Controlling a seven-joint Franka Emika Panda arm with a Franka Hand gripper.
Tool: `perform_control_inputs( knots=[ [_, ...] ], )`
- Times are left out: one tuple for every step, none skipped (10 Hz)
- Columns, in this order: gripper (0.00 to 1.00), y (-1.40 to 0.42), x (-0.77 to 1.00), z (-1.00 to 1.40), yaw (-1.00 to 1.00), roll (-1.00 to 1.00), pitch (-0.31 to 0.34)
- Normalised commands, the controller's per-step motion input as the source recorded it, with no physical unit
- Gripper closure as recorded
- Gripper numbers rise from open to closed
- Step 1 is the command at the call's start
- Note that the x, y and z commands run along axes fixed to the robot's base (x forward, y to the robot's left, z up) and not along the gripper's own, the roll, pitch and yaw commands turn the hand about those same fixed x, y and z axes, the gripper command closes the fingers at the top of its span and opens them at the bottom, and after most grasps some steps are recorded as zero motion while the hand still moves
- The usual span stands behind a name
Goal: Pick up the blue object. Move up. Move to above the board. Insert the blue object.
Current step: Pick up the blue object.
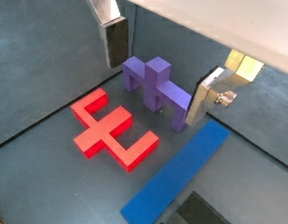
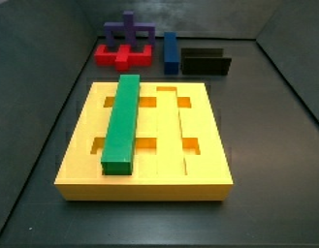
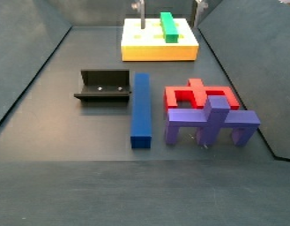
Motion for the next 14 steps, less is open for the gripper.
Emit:
perform_control_inputs(
  knots=[
    [0.00,0.37,0.33,-0.66,-0.07,-0.03,0.053],
    [0.00,0.58,0.45,-0.85,-0.05,-0.03,0.089],
    [0.00,0.59,0.35,-0.95,0.00,0.00,0.066],
    [0.00,0.38,0.34,-1.00,-0.01,-0.05,0.000],
    [0.00,0.16,0.45,-0.97,-0.04,-0.07,0.000],
    [0.00,0.12,0.48,-0.93,-0.02,-0.09,-0.019],
    [0.00,0.02,0.44,-0.89,0.00,-0.11,-0.036],
    [0.00,0.01,0.16,-0.91,0.00,-0.12,-0.044],
    [0.00,0.03,-0.04,-0.87,0.00,-0.12,-0.066],
    [0.00,0.05,-0.19,-0.81,0.00,-0.15,-0.096],
    [0.00,0.02,-0.15,-0.73,0.00,-0.19,-0.107],
    [0.00,0.00,0.05,-0.57,0.00,-0.27,-0.083],
    [0.00,0.00,0.13,-0.50,0.00,-0.28,-0.077],
    [0.00,0.00,0.14,-0.40,0.00,-0.28,-0.077]
  ],
)
